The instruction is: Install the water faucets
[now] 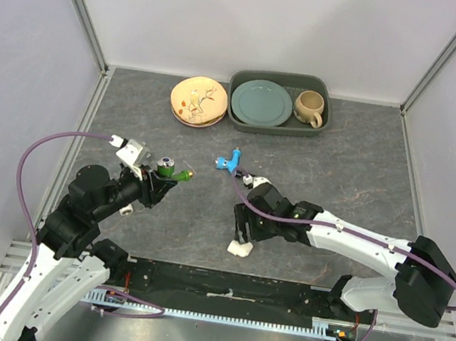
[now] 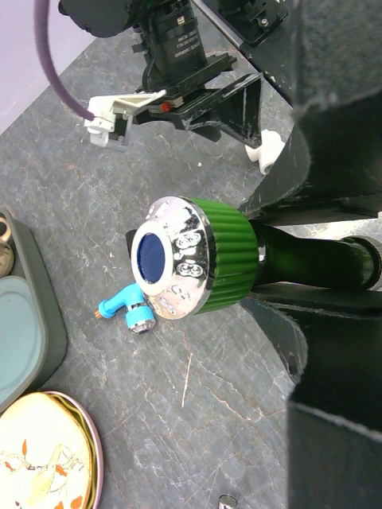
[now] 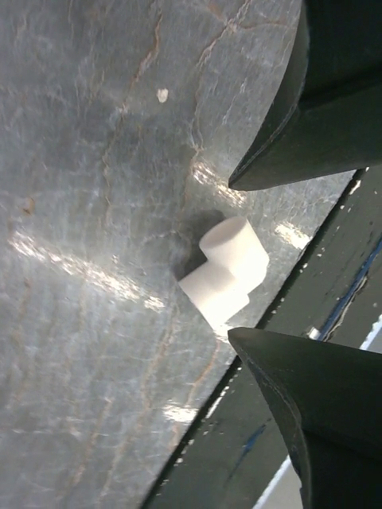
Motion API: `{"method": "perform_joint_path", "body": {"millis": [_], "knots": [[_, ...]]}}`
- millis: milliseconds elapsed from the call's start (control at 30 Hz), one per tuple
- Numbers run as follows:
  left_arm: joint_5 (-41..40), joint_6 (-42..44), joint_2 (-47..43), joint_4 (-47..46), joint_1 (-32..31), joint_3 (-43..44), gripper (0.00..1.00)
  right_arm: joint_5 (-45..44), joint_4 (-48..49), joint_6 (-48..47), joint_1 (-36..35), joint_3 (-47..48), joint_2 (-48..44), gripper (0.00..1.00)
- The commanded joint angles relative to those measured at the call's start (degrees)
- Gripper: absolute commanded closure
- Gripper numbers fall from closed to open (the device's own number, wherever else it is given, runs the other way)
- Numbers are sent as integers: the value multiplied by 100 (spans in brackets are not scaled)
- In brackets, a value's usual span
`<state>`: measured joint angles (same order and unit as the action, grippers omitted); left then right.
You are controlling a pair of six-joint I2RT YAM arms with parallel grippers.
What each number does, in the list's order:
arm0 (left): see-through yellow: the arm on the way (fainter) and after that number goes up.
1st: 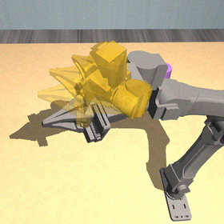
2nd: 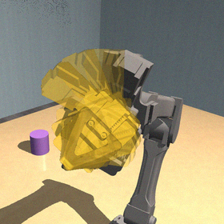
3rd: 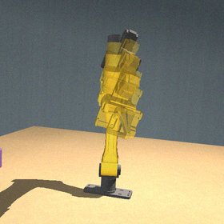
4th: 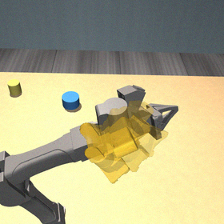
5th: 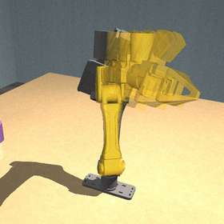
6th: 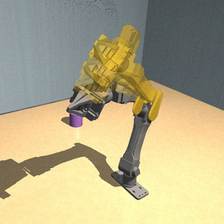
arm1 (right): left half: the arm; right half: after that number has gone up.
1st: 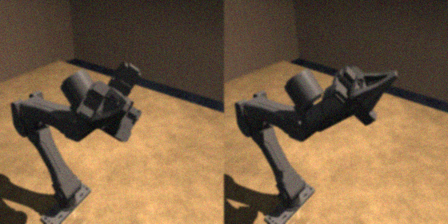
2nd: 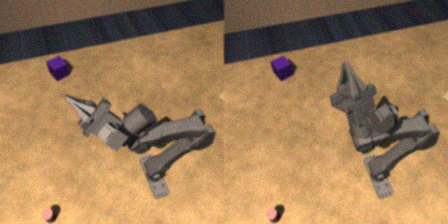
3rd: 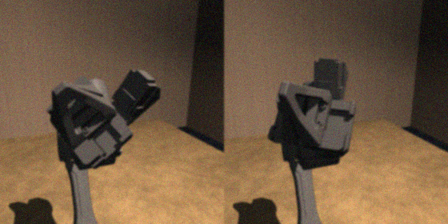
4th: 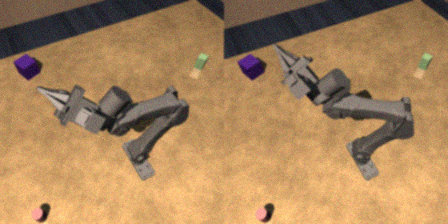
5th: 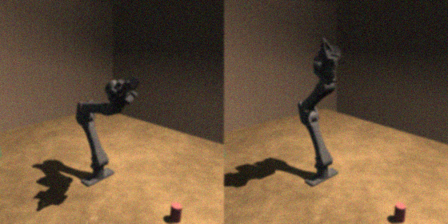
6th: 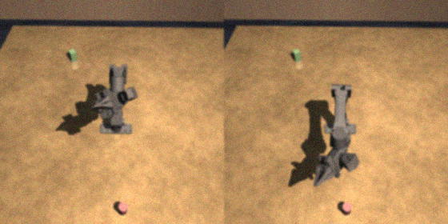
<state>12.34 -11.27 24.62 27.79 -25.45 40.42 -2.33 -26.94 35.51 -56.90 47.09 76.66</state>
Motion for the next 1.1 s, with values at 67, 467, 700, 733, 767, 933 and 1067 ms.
{"method": "perform_joint_path", "body": {"millis": [67,467,700,733,767,933,1067], "knots": [[93,178,-54,-125,32,9,98,585,-83,-904,-259,-7,-81,20],[76,178,-28,-134,32,9,98,356,22,-1617,-549,142,674,19],[76,178,-19,-125,32,9,98,278,242,-1670,-646,125,947,27],[76,178,-10,-125,40,9,98,268,250,-1670,-646,134,964,30],[76,178,-10,-125,32,1,98,120,277,-1670,-638,134,982,32],[85,178,-1,-134,32,9,98,-757,259,-1600,-646,195,1114,49],[102,169,8,-125,32,9,98,-1697,-64,-1494,-638,362,1219,59]]}}
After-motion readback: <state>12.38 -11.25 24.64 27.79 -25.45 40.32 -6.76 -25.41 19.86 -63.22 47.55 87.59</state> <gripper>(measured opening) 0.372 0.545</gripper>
